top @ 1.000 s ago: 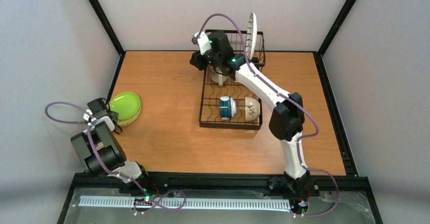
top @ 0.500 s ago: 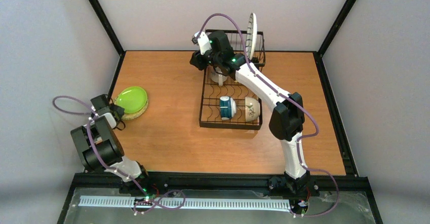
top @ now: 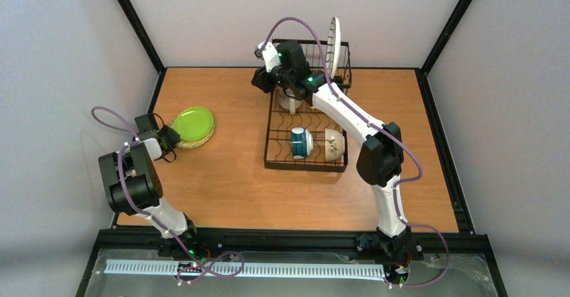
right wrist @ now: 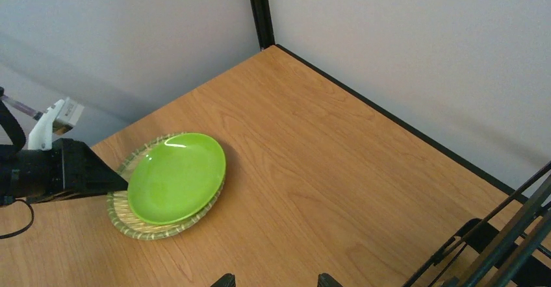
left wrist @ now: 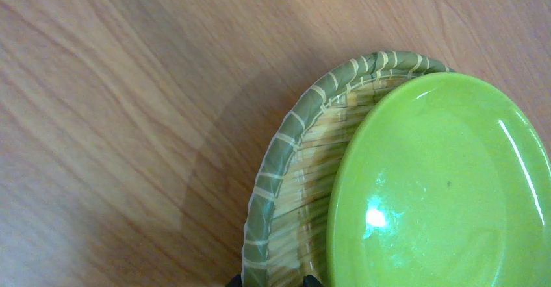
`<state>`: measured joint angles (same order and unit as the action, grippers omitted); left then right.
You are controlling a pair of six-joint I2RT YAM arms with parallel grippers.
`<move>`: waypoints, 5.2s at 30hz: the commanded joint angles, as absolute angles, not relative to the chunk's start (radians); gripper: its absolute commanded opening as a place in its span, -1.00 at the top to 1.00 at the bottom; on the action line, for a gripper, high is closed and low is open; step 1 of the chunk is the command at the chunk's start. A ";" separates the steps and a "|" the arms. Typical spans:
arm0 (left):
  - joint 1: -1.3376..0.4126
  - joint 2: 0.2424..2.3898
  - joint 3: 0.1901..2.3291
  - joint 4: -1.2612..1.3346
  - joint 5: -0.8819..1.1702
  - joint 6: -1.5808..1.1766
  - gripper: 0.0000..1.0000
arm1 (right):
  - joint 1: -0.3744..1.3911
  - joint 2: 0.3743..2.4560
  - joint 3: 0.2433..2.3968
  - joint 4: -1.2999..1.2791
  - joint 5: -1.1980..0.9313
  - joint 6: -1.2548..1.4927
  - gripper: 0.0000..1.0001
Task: Load the mixed dishes into the dish rack
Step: Move the plate to the center of the board, then grab the plate from the plate.
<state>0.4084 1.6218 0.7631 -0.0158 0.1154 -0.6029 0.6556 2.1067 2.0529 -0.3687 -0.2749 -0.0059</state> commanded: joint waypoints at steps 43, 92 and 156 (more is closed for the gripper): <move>0.275 1.449 0.564 -0.176 0.043 -0.619 0.09 | 0.776 2.437 2.310 -0.504 -0.265 -0.025 -0.58; 0.275 1.274 0.624 -0.230 0.028 -0.745 -0.09 | 0.857 2.416 2.307 -0.502 -0.191 -0.072 -0.58; 0.275 1.250 0.566 -0.092 0.062 -0.850 -0.08 | 0.857 2.450 2.322 -0.492 -0.187 -0.080 -0.59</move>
